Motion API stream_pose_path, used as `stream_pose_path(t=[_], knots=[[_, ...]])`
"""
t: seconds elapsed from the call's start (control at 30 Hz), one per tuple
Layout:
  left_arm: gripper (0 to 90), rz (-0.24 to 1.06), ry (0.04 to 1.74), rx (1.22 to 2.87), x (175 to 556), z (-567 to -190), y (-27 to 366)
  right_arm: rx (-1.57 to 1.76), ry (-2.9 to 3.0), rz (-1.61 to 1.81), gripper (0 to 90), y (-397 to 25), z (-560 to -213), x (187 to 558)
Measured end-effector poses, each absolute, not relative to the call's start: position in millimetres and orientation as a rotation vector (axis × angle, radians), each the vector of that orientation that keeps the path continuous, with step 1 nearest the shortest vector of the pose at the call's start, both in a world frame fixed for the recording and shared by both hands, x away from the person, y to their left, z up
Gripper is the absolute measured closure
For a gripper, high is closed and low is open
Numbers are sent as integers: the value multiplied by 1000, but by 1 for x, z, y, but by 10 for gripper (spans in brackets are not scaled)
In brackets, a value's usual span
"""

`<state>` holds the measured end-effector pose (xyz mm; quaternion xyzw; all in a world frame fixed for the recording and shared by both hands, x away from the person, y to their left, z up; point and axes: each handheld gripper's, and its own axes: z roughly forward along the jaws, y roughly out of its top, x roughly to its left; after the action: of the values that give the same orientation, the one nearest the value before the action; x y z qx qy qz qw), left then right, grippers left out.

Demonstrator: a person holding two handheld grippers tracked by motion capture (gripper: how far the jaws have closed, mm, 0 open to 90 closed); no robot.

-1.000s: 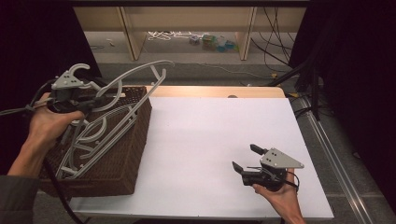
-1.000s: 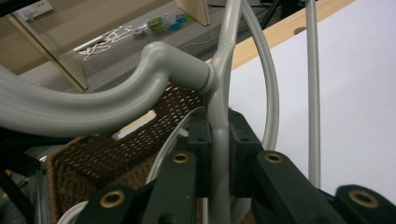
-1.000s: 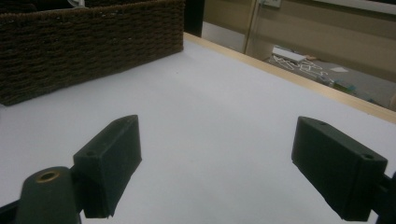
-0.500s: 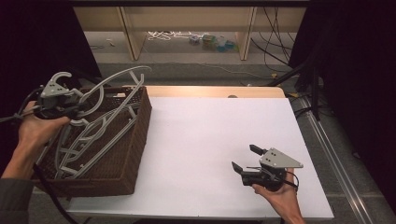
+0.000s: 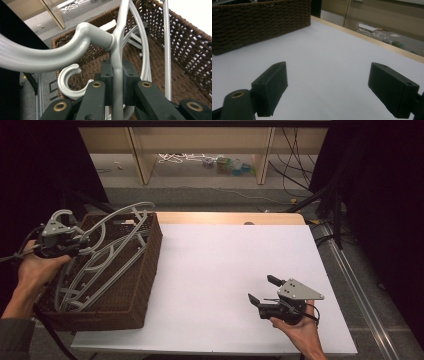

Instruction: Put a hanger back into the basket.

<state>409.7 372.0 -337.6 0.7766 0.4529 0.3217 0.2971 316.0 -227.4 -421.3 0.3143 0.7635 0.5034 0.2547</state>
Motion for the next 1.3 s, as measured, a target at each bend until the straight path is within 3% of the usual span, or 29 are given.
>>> stream_pose_path(t=[0.97, 1.3], knots=[[820, 804, 1286, 2244, 431, -376, 365, 859, 2082, 1360, 168, -229, -422, 316], [816, 796, 1336, 2234, 437, -383, 371, 856, 2083, 1362, 168, -228, -422, 316]])
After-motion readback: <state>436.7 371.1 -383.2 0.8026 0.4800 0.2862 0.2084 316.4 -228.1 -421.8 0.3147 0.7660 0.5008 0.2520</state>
